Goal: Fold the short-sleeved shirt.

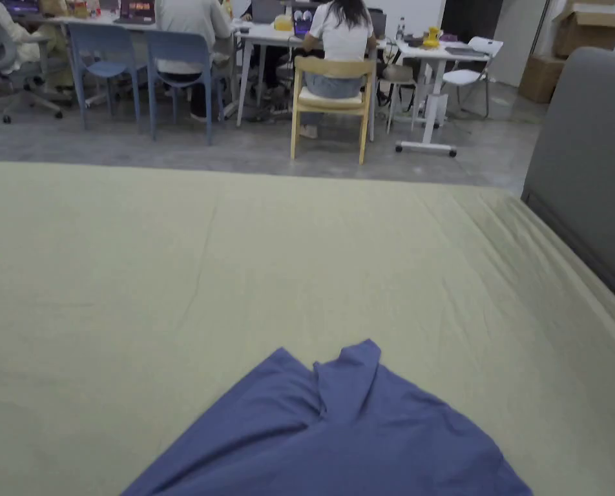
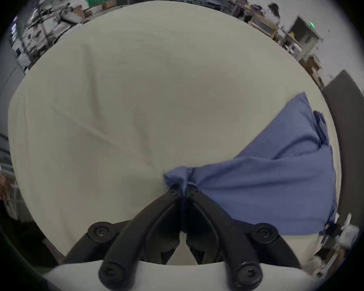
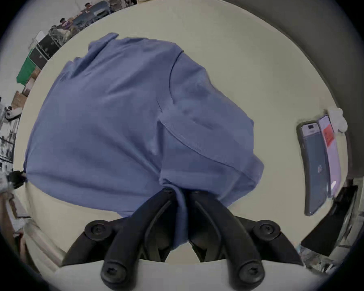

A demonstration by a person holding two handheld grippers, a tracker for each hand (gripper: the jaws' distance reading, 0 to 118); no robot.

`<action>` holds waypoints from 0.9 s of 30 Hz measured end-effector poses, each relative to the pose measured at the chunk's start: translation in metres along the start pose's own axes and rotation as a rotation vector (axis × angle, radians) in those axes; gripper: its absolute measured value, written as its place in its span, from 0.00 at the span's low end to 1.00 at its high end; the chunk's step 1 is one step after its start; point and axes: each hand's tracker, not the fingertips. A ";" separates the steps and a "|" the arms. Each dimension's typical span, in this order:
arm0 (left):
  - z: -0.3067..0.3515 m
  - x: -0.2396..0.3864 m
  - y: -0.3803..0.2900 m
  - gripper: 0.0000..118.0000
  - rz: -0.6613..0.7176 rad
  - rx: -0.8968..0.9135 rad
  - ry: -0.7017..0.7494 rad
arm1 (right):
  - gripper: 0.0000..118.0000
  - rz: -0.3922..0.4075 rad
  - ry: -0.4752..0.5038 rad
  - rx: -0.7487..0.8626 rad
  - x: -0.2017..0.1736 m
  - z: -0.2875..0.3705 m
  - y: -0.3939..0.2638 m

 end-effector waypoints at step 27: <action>0.102 0.033 -0.029 0.30 -0.153 0.250 -0.014 | 0.04 0.223 0.091 0.644 -0.120 0.197 0.024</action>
